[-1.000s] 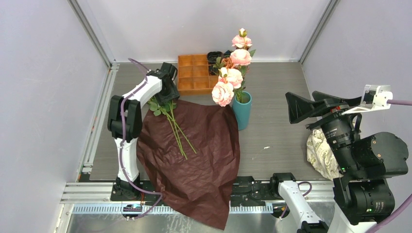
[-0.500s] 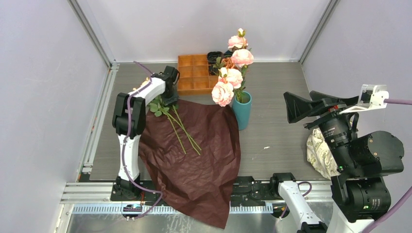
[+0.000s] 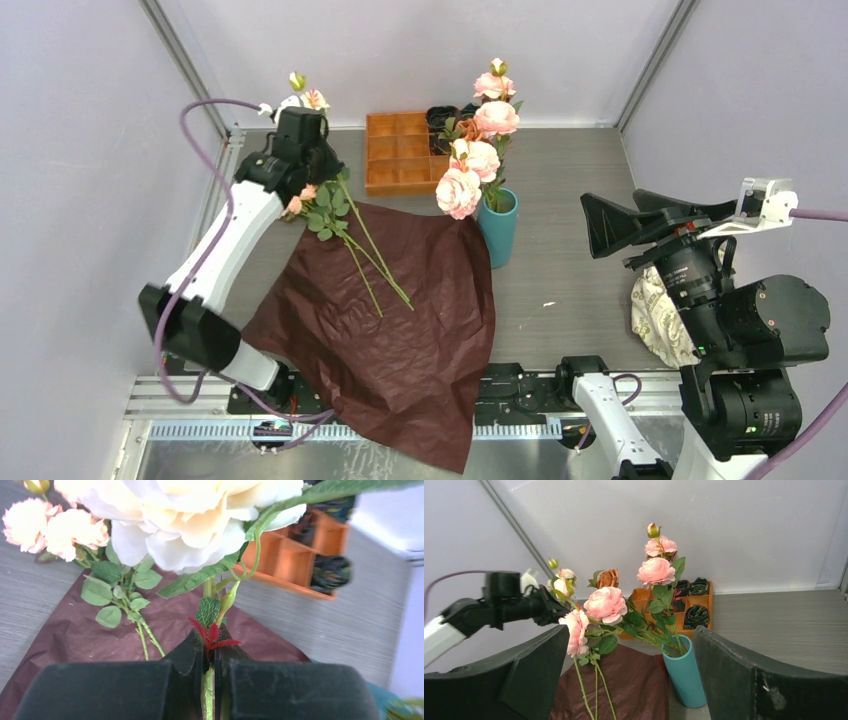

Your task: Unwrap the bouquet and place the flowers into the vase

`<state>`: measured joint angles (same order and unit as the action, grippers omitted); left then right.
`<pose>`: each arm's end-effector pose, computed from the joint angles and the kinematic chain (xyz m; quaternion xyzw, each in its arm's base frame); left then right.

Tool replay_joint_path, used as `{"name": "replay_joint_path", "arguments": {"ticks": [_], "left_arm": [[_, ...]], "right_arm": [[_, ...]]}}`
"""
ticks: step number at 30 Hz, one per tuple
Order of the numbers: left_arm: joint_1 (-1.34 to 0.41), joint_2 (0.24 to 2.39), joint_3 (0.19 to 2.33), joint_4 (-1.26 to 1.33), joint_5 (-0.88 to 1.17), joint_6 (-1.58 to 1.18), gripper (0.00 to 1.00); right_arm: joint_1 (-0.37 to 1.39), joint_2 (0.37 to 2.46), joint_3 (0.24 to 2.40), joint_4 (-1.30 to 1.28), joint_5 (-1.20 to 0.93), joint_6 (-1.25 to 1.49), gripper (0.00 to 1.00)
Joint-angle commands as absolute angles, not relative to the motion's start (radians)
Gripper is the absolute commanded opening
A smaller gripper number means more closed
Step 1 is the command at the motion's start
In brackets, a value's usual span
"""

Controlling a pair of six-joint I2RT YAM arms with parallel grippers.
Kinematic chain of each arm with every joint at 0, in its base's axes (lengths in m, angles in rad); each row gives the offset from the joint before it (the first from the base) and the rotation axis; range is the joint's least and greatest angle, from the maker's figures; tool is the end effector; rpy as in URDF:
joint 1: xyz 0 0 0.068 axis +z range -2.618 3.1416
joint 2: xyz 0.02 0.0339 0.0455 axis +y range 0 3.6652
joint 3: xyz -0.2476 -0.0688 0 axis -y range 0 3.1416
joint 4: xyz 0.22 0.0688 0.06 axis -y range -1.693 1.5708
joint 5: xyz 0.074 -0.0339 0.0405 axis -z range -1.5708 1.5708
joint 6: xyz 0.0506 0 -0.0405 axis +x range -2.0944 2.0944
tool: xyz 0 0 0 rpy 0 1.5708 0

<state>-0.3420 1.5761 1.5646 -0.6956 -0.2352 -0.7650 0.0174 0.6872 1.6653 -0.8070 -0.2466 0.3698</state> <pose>0.3202 -0.1015 0.3385 -0.2374 0.8715 -0.1279 0.4096 0.0228 0.0128 0.5075 0.0194 0.6458 0.2238 0.7297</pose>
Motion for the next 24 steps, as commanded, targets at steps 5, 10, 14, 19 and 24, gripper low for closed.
{"name": "replay_joint_path", "arguments": {"ticks": [5,10,14,19,24], "left_arm": [[-0.561,1.242,1.503,-0.558,-0.387,-0.630,0.01],[-0.884,1.153,1.679,-0.588,-0.497,-0.517,0.02],[-1.096,1.180,1.789,-0.547,-0.490,-0.459,0.02],[-1.306,1.393,2.039,-0.475,-0.521,-0.270,0.02],[-1.356,1.692,2.398,-0.499,-0.531,-0.124,0.02]], "right_arm": [[0.014,0.668,1.673,-0.746,-0.271,0.388,0.99],[0.013,0.663,1.679,-0.747,-0.271,0.391,0.99],[0.014,0.666,1.680,-0.739,-0.278,0.397,0.99],[0.013,0.660,1.689,-0.750,-0.266,0.383,0.99],[0.014,0.641,1.689,-0.764,-0.242,0.366,1.00]]}}
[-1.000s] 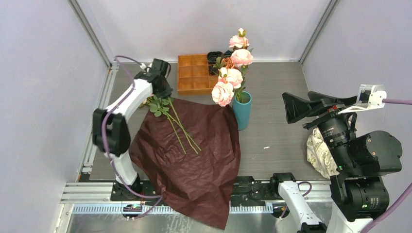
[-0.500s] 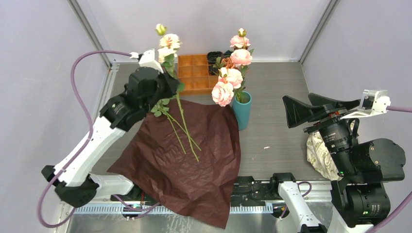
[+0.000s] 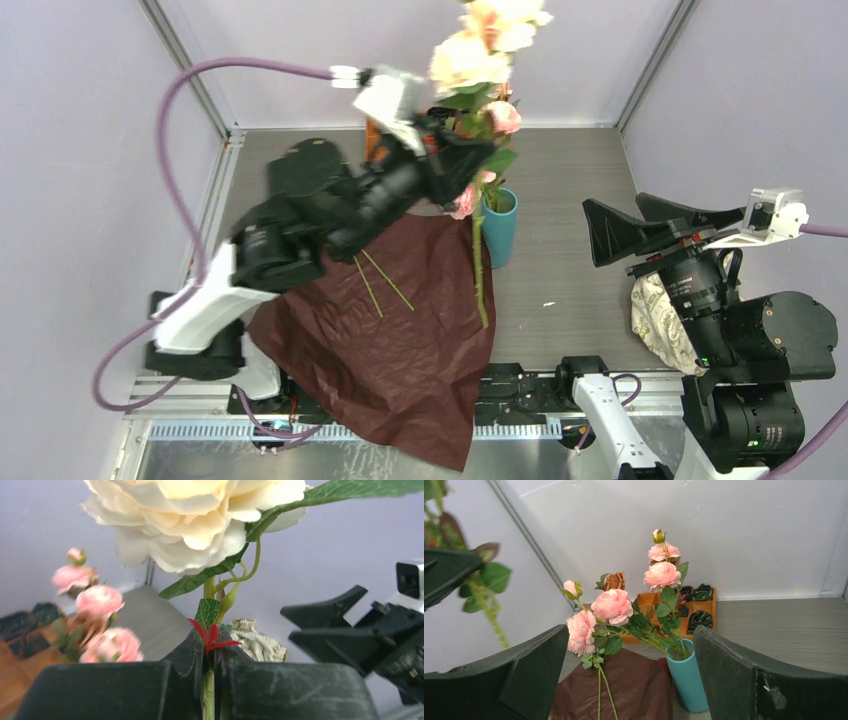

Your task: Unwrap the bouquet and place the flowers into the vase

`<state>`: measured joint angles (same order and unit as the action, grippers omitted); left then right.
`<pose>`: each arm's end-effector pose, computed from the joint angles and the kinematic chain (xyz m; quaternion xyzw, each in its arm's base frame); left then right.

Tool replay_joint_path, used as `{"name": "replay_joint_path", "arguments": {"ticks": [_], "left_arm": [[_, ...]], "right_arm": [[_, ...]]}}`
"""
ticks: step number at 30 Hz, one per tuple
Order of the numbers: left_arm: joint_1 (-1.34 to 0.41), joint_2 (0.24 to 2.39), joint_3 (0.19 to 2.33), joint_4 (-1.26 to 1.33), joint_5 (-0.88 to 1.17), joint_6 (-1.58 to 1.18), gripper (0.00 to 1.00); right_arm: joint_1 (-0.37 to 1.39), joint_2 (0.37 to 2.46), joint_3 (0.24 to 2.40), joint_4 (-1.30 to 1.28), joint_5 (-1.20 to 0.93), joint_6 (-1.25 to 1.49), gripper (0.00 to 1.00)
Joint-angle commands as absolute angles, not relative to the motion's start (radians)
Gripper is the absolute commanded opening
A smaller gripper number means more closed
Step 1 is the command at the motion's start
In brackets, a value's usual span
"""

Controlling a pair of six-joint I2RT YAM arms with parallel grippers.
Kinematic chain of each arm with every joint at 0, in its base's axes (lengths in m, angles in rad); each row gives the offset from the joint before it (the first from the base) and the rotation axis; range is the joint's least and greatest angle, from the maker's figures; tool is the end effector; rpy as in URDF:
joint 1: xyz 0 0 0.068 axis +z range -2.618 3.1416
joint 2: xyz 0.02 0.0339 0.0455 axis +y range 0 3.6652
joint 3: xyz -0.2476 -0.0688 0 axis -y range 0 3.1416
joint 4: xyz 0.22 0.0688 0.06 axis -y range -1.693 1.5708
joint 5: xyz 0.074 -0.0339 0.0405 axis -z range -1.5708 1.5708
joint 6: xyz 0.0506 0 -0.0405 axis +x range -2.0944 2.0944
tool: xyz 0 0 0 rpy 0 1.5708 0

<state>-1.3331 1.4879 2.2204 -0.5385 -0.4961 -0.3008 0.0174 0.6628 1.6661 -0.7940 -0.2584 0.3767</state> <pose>0.0797 -0.2268 0.5748 0.1390 0.6292 -0.4390 0.6261 0.0125 0.0131 0.5092 0.0130 0.6320 0.2304 0.7398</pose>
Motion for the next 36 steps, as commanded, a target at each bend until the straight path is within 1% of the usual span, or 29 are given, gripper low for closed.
{"name": "replay_joint_path", "arguments": {"ticks": [1,3,7,8,11,18,21,28,36], "left_arm": [[-1.357,1.732,2.424,-0.458,-0.547,-0.079,0.02],[-1.356,1.785,2.408,-0.338,-0.567,0.039,0.01],[-1.355,1.812,2.213,0.006,-0.620,0.232,0.00],[-1.352,1.812,2.153,0.083,-0.620,0.259,0.00],[-1.337,1.819,2.089,0.227,-0.610,0.295,0.00],[-1.292,1.864,2.130,0.313,-0.572,0.332,0.00],[-1.263,1.864,2.124,0.404,-0.569,0.346,0.00],[-1.160,1.872,2.094,0.529,-0.563,0.286,0.00],[-1.141,1.880,2.088,0.528,-0.570,0.285,0.00]], "right_arm": [[0.014,0.638,1.690,-0.764,-0.236,0.364,0.99],[0.013,0.634,1.698,-0.768,-0.234,0.361,0.99],[0.014,0.630,1.725,-0.786,-0.233,0.353,1.00],[0.014,0.628,1.730,-0.789,-0.232,0.352,0.99],[0.014,0.622,1.738,-0.795,-0.227,0.346,0.99],[0.017,0.621,1.737,-0.796,-0.217,0.337,0.99],[0.017,0.617,1.734,-0.794,-0.222,0.337,1.00],[0.023,0.617,1.726,-0.784,-0.232,0.339,0.99],[0.025,0.622,1.710,-0.768,-0.243,0.345,1.00]]}}
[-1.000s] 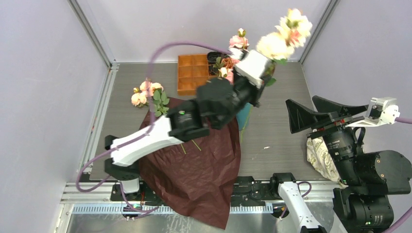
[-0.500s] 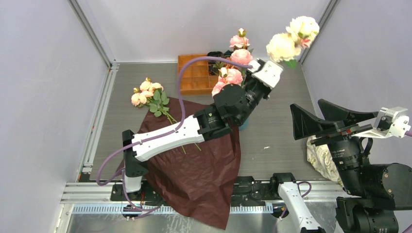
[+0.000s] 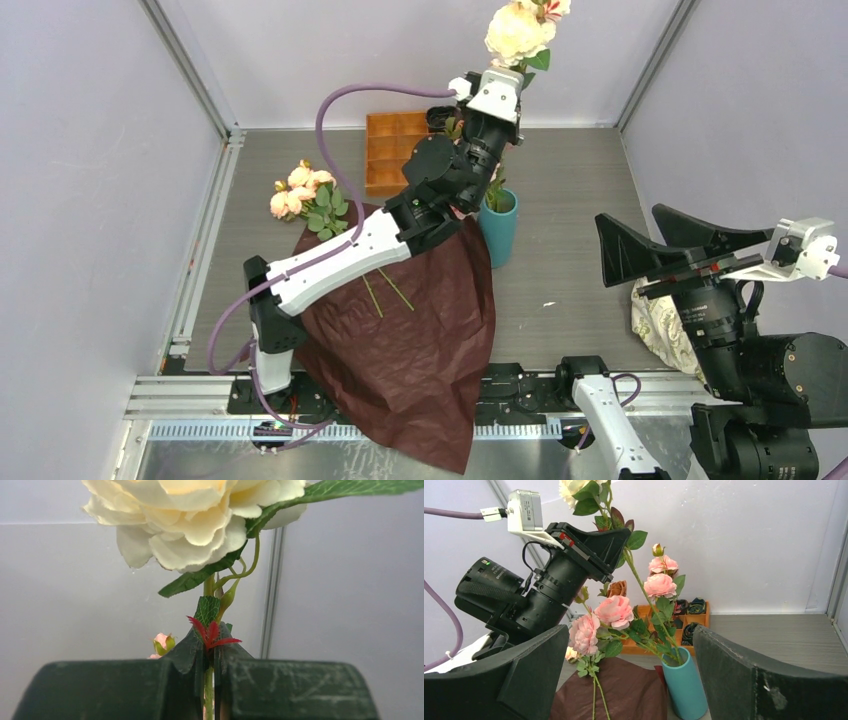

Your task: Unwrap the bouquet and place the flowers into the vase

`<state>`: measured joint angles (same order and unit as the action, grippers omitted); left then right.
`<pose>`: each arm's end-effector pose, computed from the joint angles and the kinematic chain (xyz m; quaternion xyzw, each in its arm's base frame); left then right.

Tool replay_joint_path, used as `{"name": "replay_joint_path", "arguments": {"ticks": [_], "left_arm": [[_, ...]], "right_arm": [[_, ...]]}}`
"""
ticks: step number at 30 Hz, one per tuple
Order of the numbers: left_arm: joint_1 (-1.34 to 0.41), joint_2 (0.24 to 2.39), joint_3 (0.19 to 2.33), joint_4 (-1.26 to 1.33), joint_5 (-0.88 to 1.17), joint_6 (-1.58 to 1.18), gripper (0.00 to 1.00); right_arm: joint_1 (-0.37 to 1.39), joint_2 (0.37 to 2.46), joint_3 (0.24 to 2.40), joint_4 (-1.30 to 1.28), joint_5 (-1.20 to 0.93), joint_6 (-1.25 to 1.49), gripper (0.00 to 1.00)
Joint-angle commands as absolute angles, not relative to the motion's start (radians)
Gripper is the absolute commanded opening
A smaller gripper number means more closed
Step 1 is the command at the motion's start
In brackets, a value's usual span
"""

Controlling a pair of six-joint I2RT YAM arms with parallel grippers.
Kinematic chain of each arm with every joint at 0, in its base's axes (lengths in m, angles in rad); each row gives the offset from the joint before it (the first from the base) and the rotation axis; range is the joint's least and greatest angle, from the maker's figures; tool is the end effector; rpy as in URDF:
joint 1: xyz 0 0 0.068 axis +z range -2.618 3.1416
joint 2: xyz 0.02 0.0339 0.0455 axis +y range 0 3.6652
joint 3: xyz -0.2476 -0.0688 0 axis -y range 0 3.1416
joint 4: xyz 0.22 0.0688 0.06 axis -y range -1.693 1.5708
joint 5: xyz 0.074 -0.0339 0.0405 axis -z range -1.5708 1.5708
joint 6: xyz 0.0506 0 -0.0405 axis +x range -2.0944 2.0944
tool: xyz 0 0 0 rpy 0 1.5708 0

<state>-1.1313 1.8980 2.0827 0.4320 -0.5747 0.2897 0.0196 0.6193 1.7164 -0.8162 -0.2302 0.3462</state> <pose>0.1950 -0.3501 0.5147 0.0963 0.4980 -0.2292 0.8308 -0.0164 0.0112 0.5145 0.0065 0.6042 0.2123 0.7680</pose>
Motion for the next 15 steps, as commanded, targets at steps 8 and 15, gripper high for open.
{"name": "replay_joint_path", "arguments": {"ticks": [8,15], "left_arm": [[-1.133,1.855,1.957,0.540,-0.593,0.216,0.01],[-1.136,1.830,1.796,0.554,-0.629,0.122,0.17]], "right_arm": [[0.025,0.618,1.693,-0.759,-0.250,0.350,0.99],[0.025,0.615,1.685,-0.758,-0.256,0.350,1.00]]}}
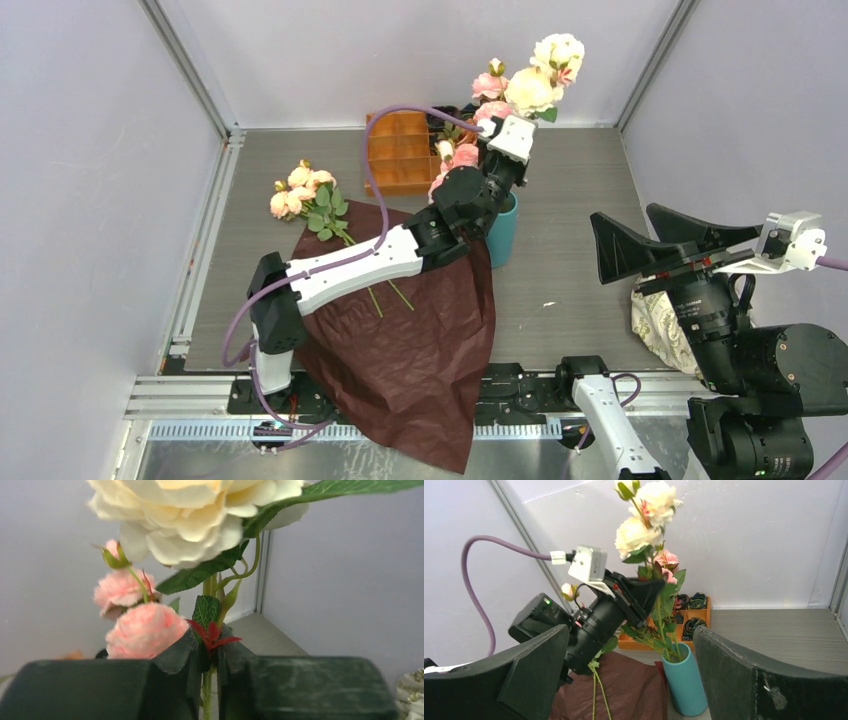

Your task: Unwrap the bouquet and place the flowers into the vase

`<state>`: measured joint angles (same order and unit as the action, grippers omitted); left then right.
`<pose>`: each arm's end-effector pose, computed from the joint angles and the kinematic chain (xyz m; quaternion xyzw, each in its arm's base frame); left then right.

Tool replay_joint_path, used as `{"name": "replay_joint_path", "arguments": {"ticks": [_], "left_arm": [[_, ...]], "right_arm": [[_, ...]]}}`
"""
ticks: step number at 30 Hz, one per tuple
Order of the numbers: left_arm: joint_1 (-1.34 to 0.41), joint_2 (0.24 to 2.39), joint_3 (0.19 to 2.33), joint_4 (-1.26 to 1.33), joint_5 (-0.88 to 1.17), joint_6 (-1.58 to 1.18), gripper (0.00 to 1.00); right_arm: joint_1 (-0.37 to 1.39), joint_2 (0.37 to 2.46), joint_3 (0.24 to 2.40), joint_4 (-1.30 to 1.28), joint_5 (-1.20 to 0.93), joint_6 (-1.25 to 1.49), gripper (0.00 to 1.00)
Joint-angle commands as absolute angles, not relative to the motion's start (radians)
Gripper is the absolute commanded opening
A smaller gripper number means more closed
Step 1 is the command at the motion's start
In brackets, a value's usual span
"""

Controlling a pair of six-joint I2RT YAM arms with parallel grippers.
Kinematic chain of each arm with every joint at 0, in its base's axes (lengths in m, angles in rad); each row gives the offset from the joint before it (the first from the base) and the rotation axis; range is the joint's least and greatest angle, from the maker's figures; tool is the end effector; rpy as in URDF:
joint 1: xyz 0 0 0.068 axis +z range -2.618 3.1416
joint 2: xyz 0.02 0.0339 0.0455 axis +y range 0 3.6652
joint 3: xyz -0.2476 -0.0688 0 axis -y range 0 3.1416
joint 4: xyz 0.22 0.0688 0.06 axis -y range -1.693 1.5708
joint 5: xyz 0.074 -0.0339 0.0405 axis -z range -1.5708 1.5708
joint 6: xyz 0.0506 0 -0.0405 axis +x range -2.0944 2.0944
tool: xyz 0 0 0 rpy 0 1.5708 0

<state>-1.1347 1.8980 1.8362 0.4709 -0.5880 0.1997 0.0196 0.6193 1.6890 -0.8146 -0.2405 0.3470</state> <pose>0.2068 -0.3773 0.4404 0.1347 0.5625 -0.2186 0.7859 -0.0096 0.0119 0.5101 0.0053 0.6144 0.2153 0.7591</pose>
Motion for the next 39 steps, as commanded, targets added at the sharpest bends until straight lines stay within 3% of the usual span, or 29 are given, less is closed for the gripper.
{"name": "replay_joint_path", "arguments": {"ticks": [1,5,10,18,22,27,32,34,36,39], "left_arm": [[-1.139,1.827,1.784,0.551,-0.632,0.117,0.24],[-1.145,1.819,1.777,0.519,-0.632,0.112,0.48],[-1.150,1.823,1.817,0.450,-0.612,0.105,0.65],[-1.224,1.739,1.839,0.455,-0.634,0.190,0.66],[-1.305,1.667,1.861,0.476,-0.749,0.358,0.65],[-1.397,1.584,1.921,0.594,-0.982,0.655,0.63],[-1.393,1.655,2.166,0.819,-1.173,1.147,0.62],[-1.380,1.735,2.322,0.759,-1.223,1.277,0.62],[-1.369,1.777,2.462,0.639,-1.287,1.299,0.63],[-1.369,1.754,2.477,0.436,-1.352,1.168,0.67]], "right_arm": [[0.025,0.614,1.683,-0.757,-0.256,0.350,1.00],[0.025,0.615,1.674,-0.748,-0.253,0.354,1.00],[0.026,0.613,1.671,-0.747,-0.254,0.357,0.99],[0.025,0.624,1.681,-0.748,-0.240,0.348,1.00],[0.025,0.669,1.739,-0.752,-0.201,0.347,1.00],[0.025,0.891,1.997,-0.861,-0.128,0.372,0.99],[0.023,1.186,2.322,-1.015,-0.034,0.447,0.99],[0.024,1.314,2.431,-1.040,-0.117,0.473,1.00],[0.025,1.408,2.523,-1.022,-0.363,0.530,0.99],[0.075,1.480,2.517,-0.908,-0.674,0.611,0.99]]}}
